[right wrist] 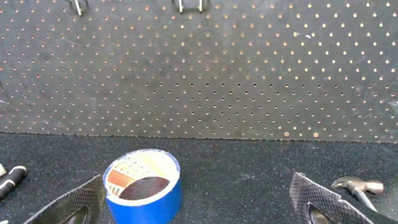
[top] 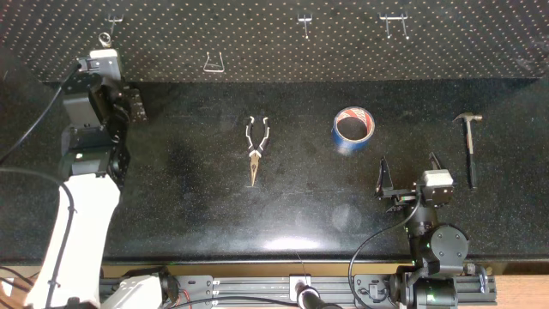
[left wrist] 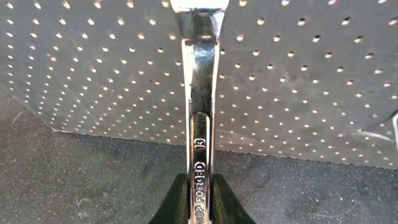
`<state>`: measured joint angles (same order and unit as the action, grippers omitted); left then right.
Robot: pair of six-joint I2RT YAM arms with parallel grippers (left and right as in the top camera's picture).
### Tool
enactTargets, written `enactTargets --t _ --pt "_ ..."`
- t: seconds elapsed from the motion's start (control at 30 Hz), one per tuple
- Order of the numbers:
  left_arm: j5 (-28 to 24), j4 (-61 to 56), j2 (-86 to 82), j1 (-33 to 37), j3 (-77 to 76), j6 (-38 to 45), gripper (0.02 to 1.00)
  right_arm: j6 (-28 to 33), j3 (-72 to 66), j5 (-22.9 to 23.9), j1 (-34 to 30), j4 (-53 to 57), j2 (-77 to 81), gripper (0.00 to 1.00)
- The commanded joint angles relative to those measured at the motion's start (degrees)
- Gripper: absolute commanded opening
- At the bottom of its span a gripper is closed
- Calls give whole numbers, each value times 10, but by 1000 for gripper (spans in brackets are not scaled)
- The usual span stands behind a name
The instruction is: Place Tools Onto Pegboard
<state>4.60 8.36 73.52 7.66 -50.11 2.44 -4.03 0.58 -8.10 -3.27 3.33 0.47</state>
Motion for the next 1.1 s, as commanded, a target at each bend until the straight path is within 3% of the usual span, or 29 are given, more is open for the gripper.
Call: enactTargets --t 0.03,1.1 --pt "12 -9 12 -1 -20 -16 29 -7 -4 -5 3 -1 -4 976" --pt "5 -129 102 -2 -20 -16 29 -7 -4 -5 4 -1 -4 976"
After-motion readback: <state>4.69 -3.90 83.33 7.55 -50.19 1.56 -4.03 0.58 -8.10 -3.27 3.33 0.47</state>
